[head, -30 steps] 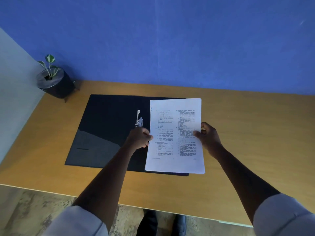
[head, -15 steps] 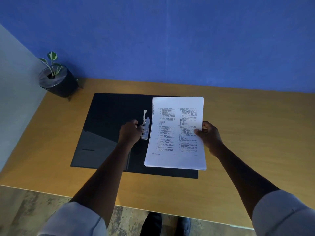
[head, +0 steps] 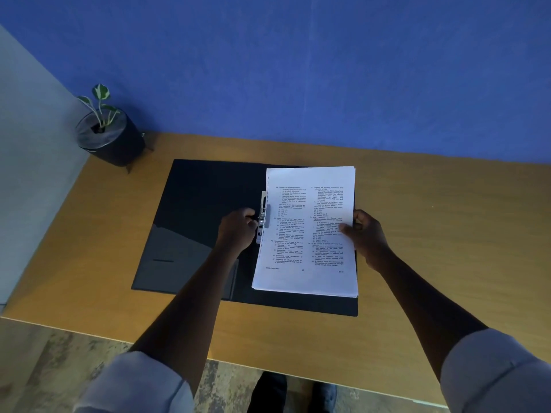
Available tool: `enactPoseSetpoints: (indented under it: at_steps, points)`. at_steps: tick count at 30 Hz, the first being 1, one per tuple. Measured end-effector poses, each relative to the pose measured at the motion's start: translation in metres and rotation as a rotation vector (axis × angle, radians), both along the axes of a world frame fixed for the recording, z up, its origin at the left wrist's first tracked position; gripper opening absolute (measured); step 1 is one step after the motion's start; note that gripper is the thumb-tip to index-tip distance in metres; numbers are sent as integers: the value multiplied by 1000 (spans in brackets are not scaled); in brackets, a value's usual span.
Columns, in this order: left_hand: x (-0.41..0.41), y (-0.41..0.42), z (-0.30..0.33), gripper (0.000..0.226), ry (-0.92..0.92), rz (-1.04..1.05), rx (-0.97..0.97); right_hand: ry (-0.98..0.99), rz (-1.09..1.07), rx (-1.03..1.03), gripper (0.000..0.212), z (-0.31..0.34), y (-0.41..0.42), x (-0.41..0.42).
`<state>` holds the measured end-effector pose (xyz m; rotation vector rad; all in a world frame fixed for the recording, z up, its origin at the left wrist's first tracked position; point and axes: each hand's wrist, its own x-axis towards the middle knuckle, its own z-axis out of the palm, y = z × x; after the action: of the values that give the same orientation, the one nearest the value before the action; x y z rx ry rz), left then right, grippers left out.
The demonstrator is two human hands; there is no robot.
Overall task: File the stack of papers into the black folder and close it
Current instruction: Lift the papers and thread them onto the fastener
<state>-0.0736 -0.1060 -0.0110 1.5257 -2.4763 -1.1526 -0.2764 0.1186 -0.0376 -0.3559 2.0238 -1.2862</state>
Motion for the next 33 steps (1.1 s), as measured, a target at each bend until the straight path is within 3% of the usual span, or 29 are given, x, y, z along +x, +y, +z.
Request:
enactPoseSetpoints:
  at_steps: [10,20,28,33]
  points:
    - [-1,2,-1,35,-7,-1,-27,108,17,168,16,3,-7,1]
    - [-1,6,2,31,-30,-20,-34,444,50,373,19,0,-20,13]
    - [12,16,3,25,-15,14,-131,548,3,404,39,-2,-13,23]
    - [24,24,0,20,-75,19,-140,557,-6,383,35,-3,-6,22]
